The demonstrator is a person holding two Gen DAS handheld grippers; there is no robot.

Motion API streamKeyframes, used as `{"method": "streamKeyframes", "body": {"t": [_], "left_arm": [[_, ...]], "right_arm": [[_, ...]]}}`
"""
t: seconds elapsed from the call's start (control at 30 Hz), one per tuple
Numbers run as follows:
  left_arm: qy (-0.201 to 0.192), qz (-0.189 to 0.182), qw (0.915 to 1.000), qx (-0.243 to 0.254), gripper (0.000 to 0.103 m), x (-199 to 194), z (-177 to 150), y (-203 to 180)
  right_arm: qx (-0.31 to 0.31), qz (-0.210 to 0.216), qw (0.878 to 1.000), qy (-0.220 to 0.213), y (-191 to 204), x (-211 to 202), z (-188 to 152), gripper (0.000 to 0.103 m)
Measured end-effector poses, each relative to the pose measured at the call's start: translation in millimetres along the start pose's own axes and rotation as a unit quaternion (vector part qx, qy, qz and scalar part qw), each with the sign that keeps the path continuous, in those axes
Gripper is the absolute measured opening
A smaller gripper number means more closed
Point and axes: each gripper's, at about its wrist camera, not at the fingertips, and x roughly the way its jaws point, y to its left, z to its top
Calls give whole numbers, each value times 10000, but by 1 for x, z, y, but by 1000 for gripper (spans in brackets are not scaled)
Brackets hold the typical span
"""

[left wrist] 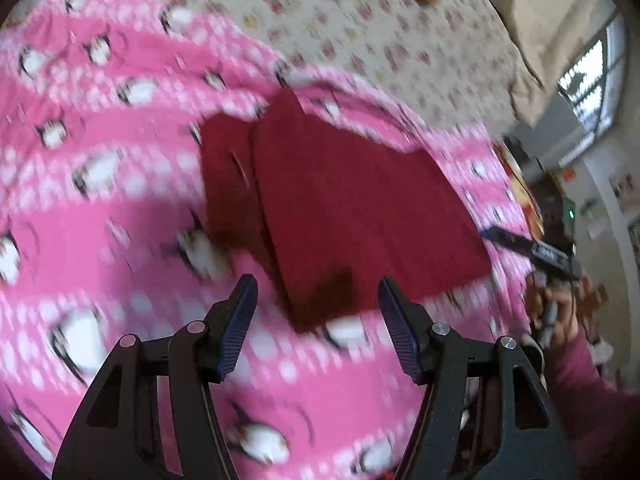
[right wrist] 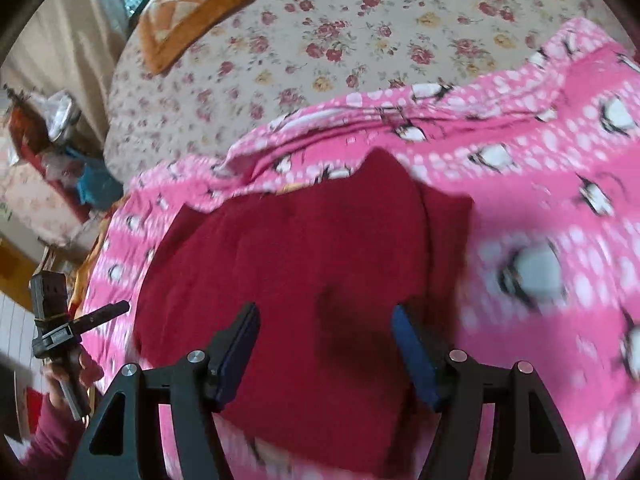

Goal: Fold small clothes

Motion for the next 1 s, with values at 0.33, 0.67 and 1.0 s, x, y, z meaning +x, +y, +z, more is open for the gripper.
{"method": "streamKeyframes", "body": {"t": [0.33, 0.67, 1.0], "left_arm": [[343, 479, 9967, 553, 15, 41, -12, -12], [49, 796, 9944, 697, 9, 6, -6, -4], [68, 647, 9979, 32, 12, 9, -17, 7]], "right_arm": [[-98, -609, 9979, -211, -4, -16, -39, 66], [-955, -1028, 9899, -187, 20, -23, -33, 7], [-612, -1100, 9920, 14, 7, -27, -45, 37]]}}
